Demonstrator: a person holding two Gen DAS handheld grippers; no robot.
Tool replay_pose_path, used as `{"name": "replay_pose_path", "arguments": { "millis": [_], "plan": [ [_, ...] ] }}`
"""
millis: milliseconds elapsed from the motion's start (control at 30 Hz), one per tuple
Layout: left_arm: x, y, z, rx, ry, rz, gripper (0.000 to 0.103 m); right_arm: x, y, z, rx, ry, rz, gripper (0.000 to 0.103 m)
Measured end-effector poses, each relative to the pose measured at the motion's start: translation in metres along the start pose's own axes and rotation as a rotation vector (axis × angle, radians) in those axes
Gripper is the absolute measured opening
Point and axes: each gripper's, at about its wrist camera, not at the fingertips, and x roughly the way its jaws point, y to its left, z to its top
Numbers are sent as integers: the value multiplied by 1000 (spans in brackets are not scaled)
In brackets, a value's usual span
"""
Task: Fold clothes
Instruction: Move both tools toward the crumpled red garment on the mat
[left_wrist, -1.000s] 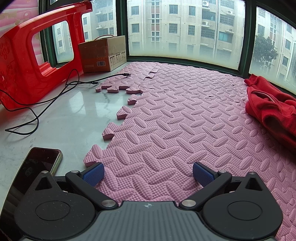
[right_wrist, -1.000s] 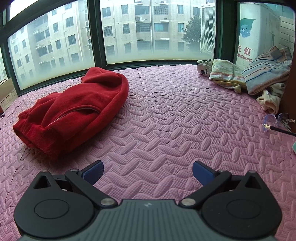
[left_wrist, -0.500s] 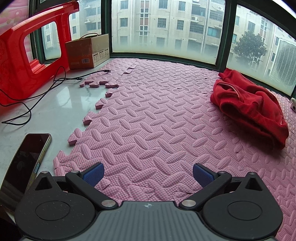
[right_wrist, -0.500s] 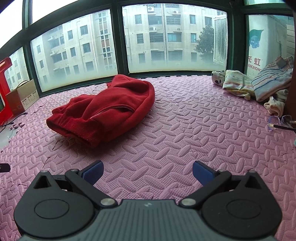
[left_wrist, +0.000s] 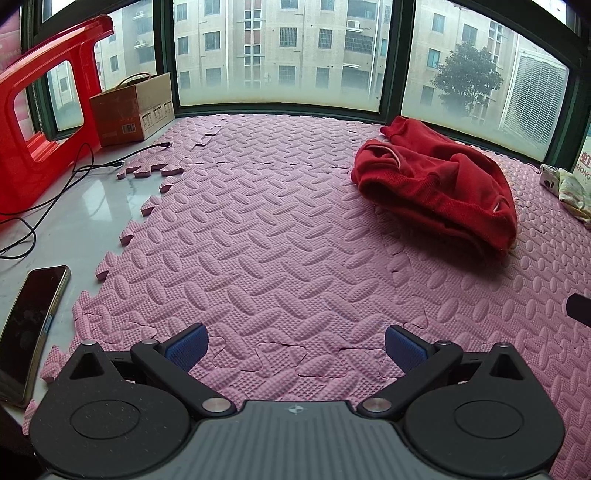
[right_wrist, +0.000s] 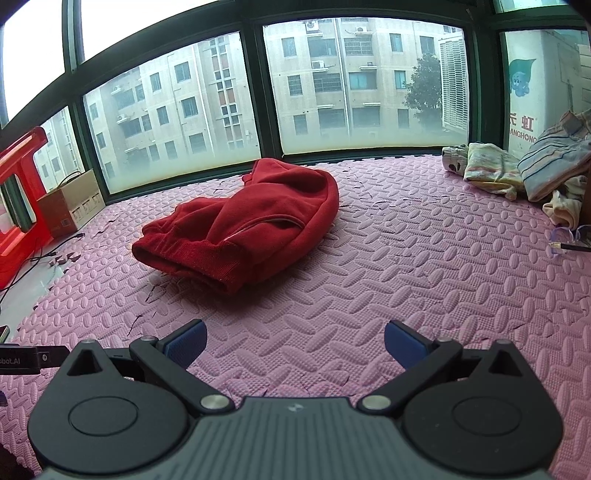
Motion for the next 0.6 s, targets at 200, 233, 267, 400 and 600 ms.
{"name": "replay_pose_path", "arguments": {
  "millis": [200,233,267,400,600],
  "plan": [
    [-4,-8,0,12,6,-12,103,-3,6,-4,-20,9,38,103],
    [-4,-9,0,14,8,-14,103,-4,8,-4,-25,10,42,103],
    [-4,-11,0,16,11,-17,103,-4,9,-5,-29,11,45,103],
    [-4,-13,0,25,17,-23,103,-5,14,-6,-41,10,57,103],
    [-2,-17,-2,29,34,-25,103,-2,18,-8,-41,25,60,103]
  ]
}}
